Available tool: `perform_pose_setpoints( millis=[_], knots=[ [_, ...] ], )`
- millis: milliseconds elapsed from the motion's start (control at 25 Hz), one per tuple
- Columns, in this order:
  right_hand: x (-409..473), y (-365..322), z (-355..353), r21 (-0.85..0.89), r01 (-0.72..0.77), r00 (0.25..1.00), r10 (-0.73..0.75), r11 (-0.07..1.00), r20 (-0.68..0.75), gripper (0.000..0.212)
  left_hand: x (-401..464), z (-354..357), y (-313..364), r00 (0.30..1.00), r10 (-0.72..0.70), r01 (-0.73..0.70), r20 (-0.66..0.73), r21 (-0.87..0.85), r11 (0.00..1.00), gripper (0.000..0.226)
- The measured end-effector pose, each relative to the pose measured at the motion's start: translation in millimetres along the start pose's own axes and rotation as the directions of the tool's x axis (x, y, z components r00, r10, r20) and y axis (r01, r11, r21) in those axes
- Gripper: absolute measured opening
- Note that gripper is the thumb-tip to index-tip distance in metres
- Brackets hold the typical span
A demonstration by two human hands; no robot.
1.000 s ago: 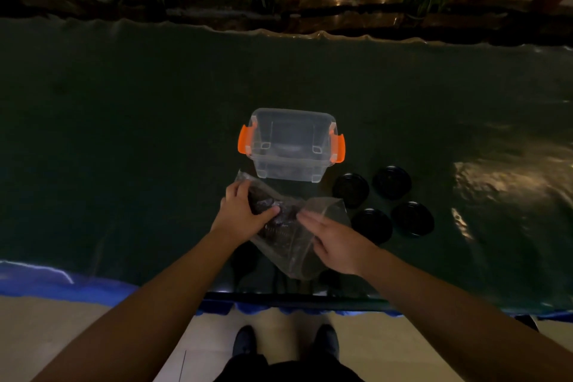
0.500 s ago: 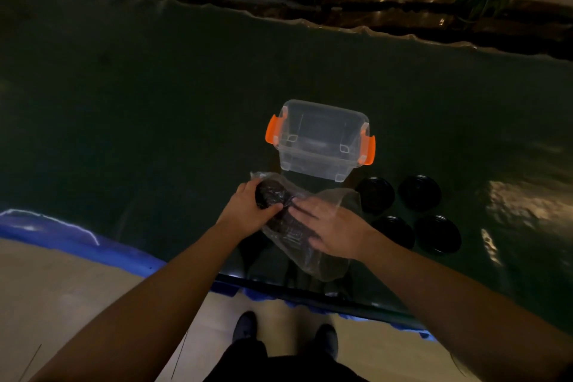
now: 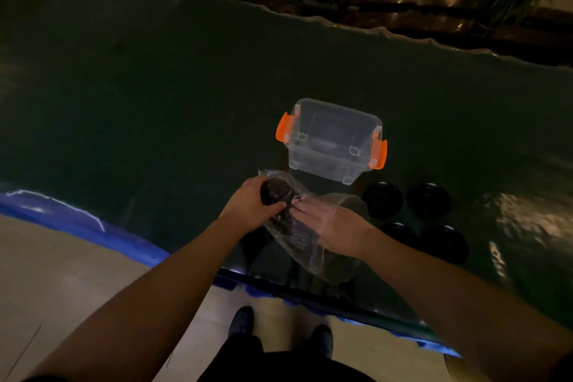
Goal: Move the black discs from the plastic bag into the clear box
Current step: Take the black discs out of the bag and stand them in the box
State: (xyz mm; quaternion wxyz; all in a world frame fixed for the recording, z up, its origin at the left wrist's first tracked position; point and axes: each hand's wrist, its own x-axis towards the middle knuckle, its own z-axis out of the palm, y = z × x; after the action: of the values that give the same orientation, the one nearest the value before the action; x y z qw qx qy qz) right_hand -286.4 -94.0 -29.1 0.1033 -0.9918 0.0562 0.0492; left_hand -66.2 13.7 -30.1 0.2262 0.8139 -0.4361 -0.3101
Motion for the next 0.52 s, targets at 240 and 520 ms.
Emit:
perform_pose_setpoints(
  millis=[240, 520],
  knots=[
    [0.4, -3.1, 2.2, 0.098, -0.045, 0.999, 0.047, 0.994, -0.018, 0.065, -0.9, 0.7, 2.8, 1.000, 0.005, -0.005, -0.008, 0.014, 1.000, 0.076],
    [19.1, 1.3, -5.8, 0.090, -0.021, 0.999, 0.018, 0.996, 0.041, 0.088, -2.6, 0.7, 5.2, 1.000, 0.011, -0.011, -0.017, 0.017, 1.000, 0.077]
  ],
)
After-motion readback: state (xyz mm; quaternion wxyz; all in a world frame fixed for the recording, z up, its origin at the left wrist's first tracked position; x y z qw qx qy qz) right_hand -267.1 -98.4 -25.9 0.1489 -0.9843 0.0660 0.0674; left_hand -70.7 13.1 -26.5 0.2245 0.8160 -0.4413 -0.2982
